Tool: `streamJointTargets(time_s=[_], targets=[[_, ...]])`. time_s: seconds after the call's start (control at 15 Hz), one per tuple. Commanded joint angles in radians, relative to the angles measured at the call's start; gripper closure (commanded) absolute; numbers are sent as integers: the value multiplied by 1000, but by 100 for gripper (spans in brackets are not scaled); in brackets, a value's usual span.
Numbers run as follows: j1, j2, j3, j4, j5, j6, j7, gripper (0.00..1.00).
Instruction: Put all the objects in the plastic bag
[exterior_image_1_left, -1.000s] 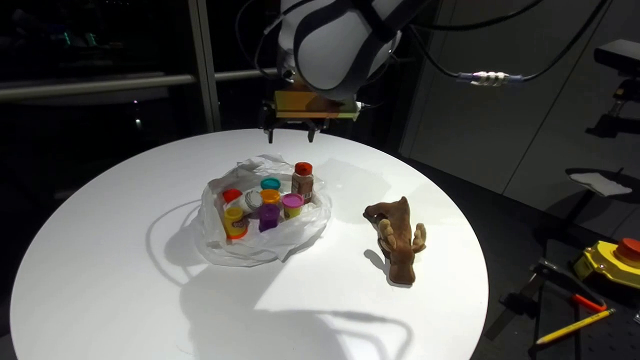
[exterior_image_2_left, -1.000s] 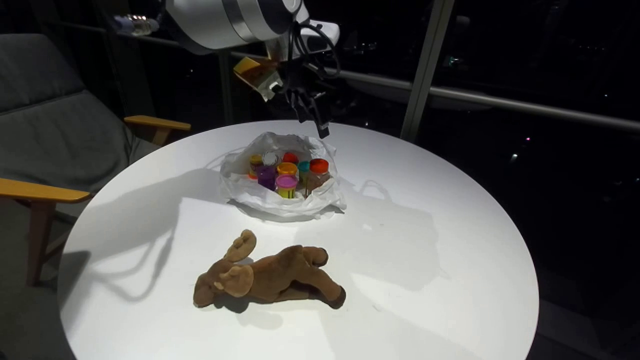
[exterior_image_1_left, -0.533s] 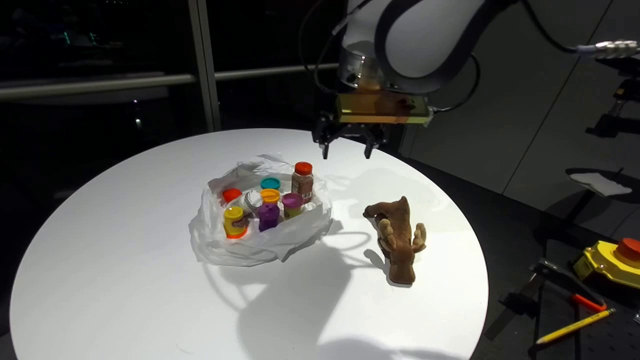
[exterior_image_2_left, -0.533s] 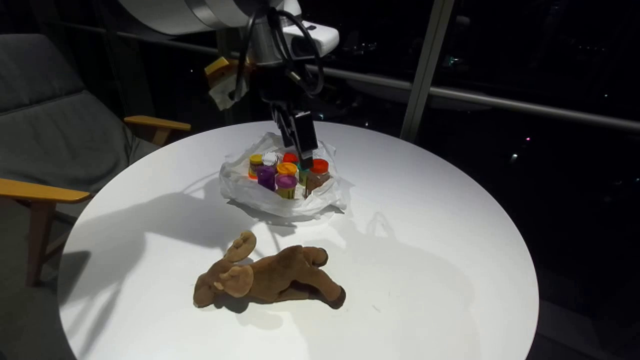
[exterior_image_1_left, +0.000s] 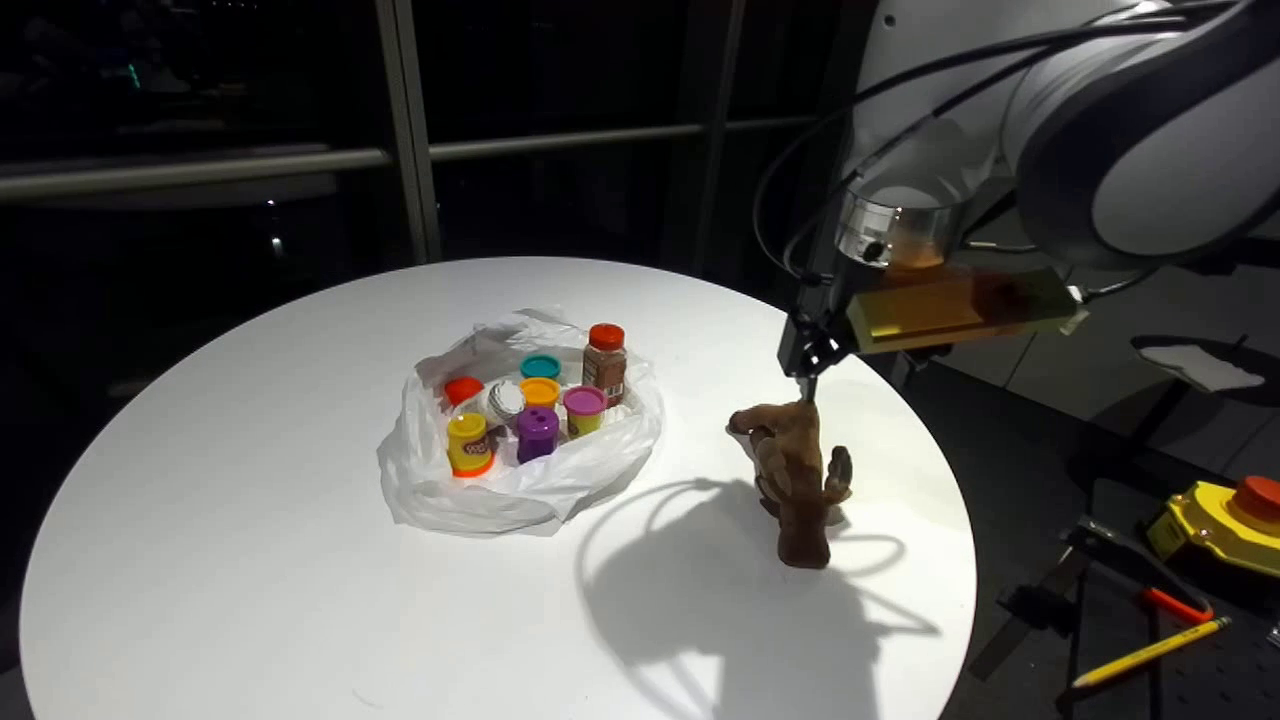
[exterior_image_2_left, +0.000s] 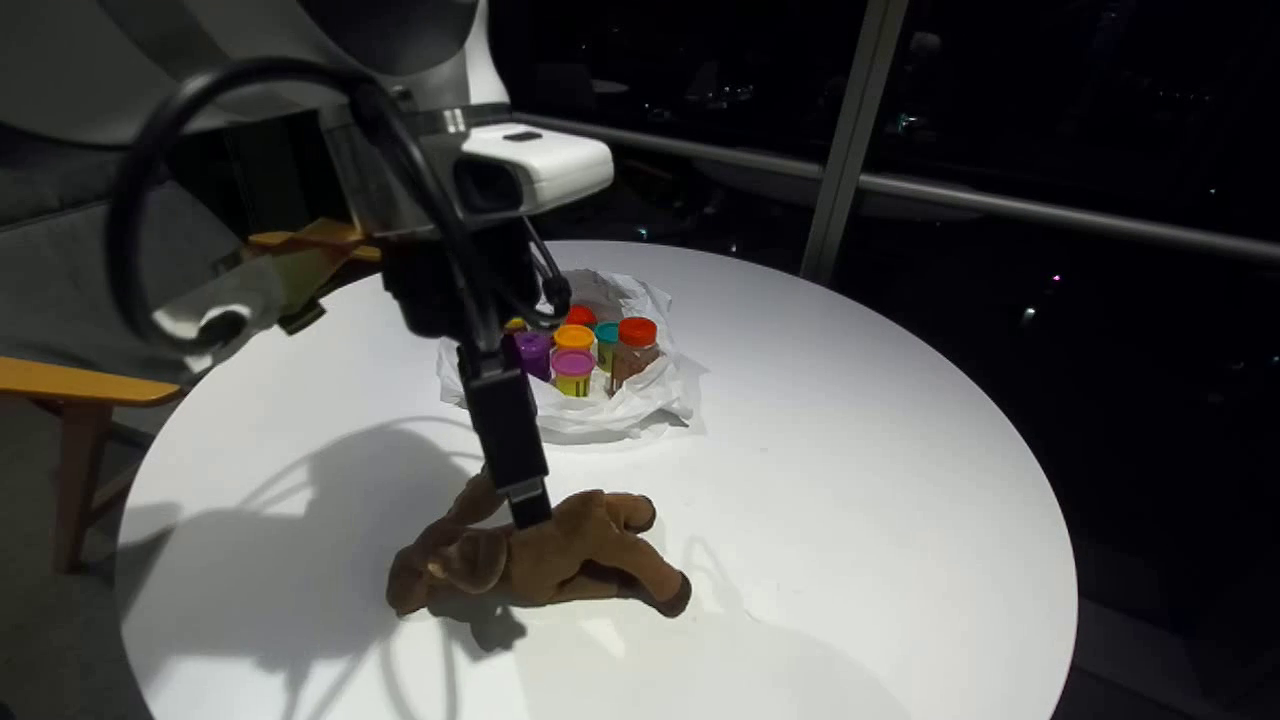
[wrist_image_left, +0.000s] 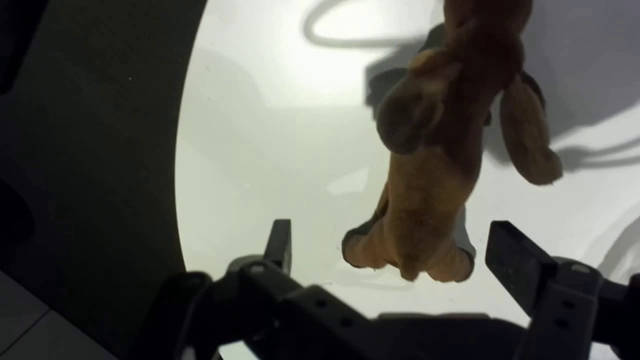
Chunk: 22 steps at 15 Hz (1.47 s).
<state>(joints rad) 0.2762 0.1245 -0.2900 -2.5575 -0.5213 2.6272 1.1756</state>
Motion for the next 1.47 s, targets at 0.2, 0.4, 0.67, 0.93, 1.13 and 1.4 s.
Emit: streamJointTargets(time_s=[0.2, 0.4, 0.67, 0.93, 1.13, 1.4], targets=[[-139, 84, 84, -9, -36, 169, 45, 0], [-144, 149, 61, 8, 5, 298, 39, 0], [-181, 228, 80, 43, 48, 408, 26, 0], [-184, 282, 79, 92, 80, 458, 42, 28], [-222, 282, 124, 99, 129, 415, 20, 39], [-154, 241, 84, 64, 355, 330, -135, 69]])
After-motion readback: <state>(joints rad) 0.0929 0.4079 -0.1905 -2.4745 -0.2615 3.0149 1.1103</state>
